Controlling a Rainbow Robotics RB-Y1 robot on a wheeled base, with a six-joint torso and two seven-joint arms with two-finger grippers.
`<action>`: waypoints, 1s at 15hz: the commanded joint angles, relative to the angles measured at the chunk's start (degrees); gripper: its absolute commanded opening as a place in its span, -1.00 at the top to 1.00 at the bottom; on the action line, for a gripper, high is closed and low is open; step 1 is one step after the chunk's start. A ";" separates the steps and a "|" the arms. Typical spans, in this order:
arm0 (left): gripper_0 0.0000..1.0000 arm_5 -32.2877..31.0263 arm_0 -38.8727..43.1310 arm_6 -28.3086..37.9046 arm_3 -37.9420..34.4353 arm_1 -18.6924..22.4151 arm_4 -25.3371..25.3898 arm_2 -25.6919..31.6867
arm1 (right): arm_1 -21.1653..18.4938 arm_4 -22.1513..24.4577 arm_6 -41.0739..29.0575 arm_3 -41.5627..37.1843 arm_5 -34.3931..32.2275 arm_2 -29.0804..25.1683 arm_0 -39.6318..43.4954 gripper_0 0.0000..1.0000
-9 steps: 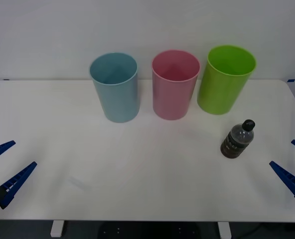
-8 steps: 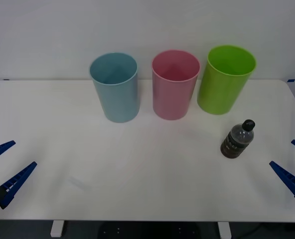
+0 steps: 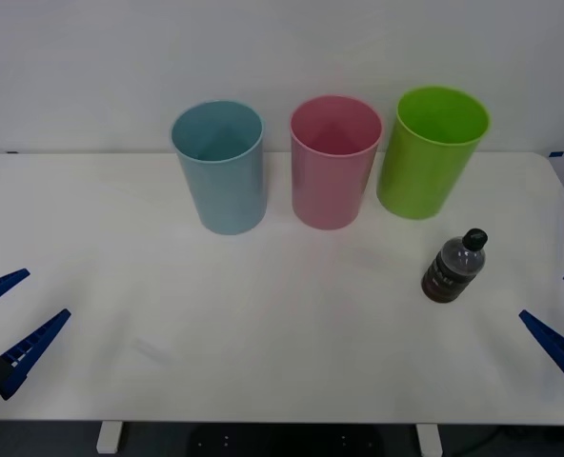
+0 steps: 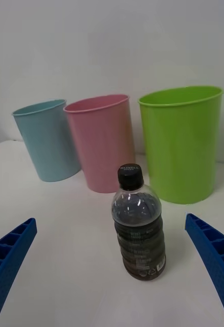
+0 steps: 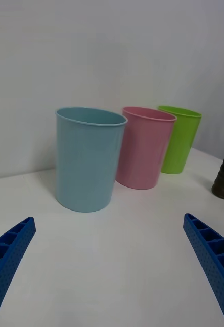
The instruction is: Grasp the object on the table and drop it into the matching bin: aluminum can to the light blue bin, PET bottle to the pink bin.
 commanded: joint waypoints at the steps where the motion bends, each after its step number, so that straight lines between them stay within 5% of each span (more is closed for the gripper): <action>1: -1.00 0.00 0.00 0.00 0.00 0.00 0.00 0.00 | -0.51 -0.02 1.52 1.34 2.82 2.23 0.07 -1.00; 7: -1.00 0.00 0.00 0.00 0.00 0.00 0.00 0.00 | -0.68 0.77 12.07 6.27 5.11 3.99 -1.51 -1.00; 15: -1.00 0.00 0.00 0.00 0.00 0.00 0.00 0.00 | -0.33 0.77 15.85 14.97 6.07 8.56 -6.87 -1.00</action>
